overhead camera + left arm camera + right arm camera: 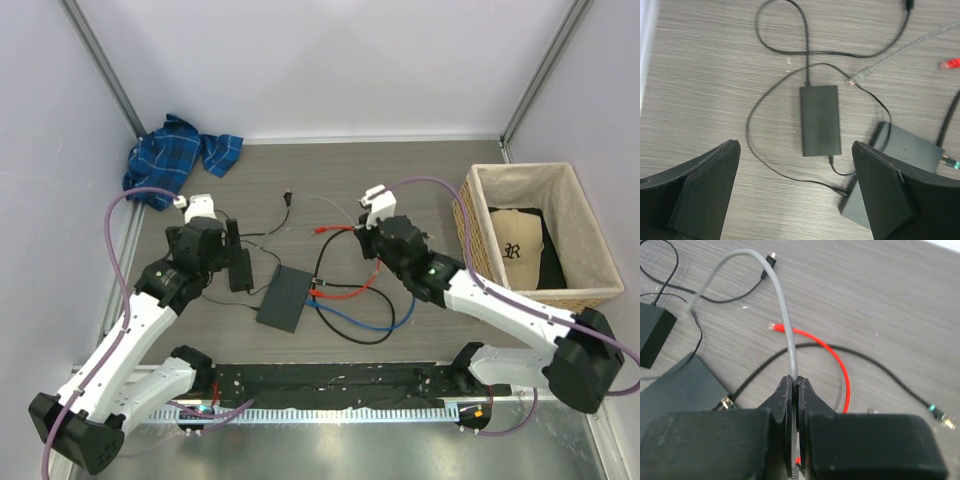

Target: Insert the plug into the switch port

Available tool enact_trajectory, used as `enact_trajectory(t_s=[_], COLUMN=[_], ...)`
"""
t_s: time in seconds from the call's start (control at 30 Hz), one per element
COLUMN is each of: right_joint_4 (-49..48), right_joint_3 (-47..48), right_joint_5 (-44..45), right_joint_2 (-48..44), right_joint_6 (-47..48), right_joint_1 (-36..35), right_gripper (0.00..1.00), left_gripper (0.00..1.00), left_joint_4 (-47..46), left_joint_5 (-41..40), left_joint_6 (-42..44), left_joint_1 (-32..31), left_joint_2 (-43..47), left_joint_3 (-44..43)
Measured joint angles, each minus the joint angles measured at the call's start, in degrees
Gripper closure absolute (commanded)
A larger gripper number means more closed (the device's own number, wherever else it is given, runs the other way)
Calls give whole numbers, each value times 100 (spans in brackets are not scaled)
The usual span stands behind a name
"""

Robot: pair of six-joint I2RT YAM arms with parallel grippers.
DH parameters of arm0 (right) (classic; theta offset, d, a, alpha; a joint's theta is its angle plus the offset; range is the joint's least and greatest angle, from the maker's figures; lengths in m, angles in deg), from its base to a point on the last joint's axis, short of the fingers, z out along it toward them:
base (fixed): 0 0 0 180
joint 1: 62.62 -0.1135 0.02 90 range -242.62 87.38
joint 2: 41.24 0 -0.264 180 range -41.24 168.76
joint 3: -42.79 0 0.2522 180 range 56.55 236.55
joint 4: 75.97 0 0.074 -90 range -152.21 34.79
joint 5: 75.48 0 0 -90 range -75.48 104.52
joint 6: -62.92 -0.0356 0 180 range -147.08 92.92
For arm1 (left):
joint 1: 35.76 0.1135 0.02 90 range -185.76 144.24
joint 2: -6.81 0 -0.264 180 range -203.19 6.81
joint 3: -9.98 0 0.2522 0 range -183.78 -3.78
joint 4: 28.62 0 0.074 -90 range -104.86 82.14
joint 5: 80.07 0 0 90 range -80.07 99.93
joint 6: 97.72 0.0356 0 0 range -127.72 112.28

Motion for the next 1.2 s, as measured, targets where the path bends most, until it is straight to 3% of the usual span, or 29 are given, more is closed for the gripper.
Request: enact_trajectory(t_s=[0.4,0.6,0.93,1.2], right_joint_4=[-7,-11,-7,-13], right_joint_3=[-1582,-1674,-1676,-1676], right_joint_5=[212,225,4,-212], right_joint_2=[-1703,-2057,-2457,-2625], right_joint_6=[-702,-658,-328,-160], right_joint_1=[0,0,0,0], right_gripper=[99,99,99,99], left_gripper=[0,3,9,18], left_joint_4=[-192,-267,-439,-754], left_joint_5=[1029,1460,1687,1939], left_joint_6=[243,710,1709,2271], left_joint_1=[4,-2,-358,-501], left_joint_2=[-752,-1504,-3053,-3888], left_joint_3=[0,-225,-1626,-1969])
